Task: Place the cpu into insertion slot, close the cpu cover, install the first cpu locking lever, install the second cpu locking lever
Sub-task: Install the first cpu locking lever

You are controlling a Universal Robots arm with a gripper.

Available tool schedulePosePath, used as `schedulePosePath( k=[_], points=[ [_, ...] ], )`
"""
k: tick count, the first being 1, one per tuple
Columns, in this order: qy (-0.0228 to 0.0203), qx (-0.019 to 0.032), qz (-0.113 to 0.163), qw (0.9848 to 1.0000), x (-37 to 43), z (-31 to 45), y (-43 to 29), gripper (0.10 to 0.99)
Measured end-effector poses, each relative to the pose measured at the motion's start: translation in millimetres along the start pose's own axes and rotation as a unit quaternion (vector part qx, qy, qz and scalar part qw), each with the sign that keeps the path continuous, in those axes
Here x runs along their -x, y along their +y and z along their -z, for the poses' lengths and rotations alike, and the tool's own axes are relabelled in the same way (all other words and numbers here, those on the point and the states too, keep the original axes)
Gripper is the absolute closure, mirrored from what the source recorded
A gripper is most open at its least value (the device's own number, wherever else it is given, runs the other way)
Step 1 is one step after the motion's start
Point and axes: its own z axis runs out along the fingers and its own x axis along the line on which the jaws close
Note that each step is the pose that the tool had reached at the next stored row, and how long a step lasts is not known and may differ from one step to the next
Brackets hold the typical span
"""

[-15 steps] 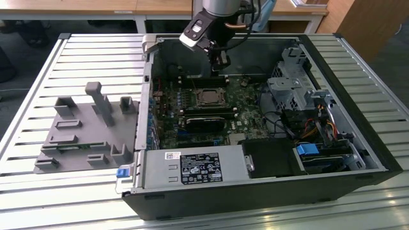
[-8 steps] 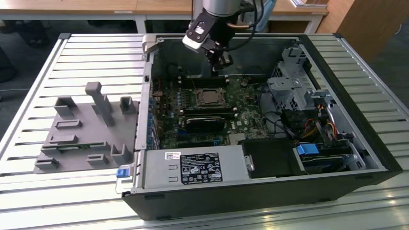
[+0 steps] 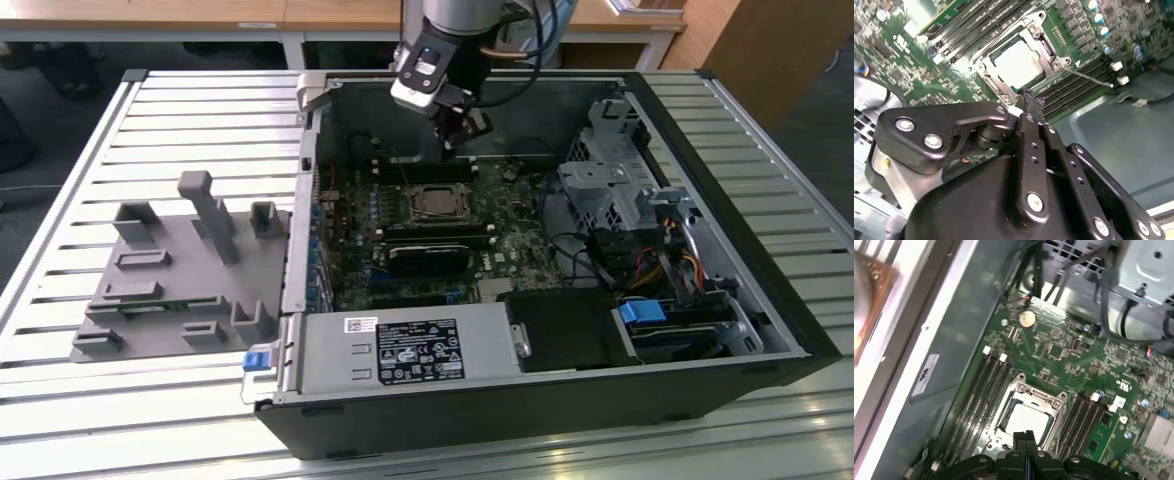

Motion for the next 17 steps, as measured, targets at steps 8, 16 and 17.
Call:
schedulePosePath(
  k=[8, 16, 17],
  points=[
    [0.0011, -0.001, 0.072, 0.9974, 0.0, -0.5, 0.0, 0.98],
    [0.0022, -0.0021, 0.144, 0.9896, 0.0, -1.0, 0.0, 0.98],
    [0.0023, -0.0022, 0.152, 0.9883, 0.0, -1.1, 0.0, 0.98]
  ],
)
